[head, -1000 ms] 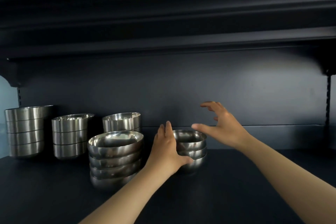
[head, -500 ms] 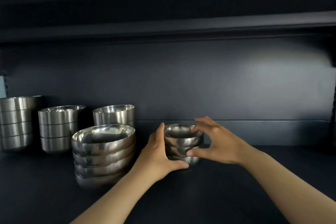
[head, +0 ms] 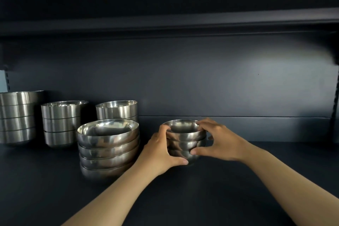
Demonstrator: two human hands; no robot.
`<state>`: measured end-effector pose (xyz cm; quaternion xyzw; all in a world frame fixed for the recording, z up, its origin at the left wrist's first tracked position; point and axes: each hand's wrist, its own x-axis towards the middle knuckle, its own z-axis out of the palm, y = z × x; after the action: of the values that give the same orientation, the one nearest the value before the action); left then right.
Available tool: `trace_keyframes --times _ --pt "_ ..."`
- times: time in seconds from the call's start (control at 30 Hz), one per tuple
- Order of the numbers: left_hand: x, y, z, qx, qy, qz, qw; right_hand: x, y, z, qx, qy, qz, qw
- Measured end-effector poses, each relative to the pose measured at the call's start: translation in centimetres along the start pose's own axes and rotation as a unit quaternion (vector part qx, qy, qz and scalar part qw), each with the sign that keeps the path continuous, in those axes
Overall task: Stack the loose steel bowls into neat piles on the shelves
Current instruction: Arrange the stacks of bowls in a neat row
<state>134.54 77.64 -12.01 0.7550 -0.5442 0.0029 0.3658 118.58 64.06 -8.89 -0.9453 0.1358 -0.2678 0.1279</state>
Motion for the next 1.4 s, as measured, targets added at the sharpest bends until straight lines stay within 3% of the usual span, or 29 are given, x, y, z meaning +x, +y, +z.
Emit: trace_keyframes --times 0.27,0.53,0.83,1.07,1.4 --pt "0.0 -0.1 0.0 -0.018 -0.025 -0.015 0.999 0.1 0.2 0.2 0.024 -0.004 0.011 1.000" --pt "0.4 -0.7 0.4 -0.066 -0.048 -0.082 0.993 0.3 0.5 0.6 0.029 0.010 0.025 0.999" --pt "0.6 -0.3 1.1 -0.158 -0.052 -0.072 0.983 0.1 0.7 0.5 0.028 0.016 0.038 0.999" --pt "1.1 4.7 3.0 -0.172 -0.066 -0.042 0.982 -2.9 2.1 -4.0 0.009 0.047 0.064 0.997" --pt "2.4 13.8 10.7 -0.190 -0.129 -0.016 0.973 -11.0 8.2 -10.8 -0.012 0.082 0.127 0.988"
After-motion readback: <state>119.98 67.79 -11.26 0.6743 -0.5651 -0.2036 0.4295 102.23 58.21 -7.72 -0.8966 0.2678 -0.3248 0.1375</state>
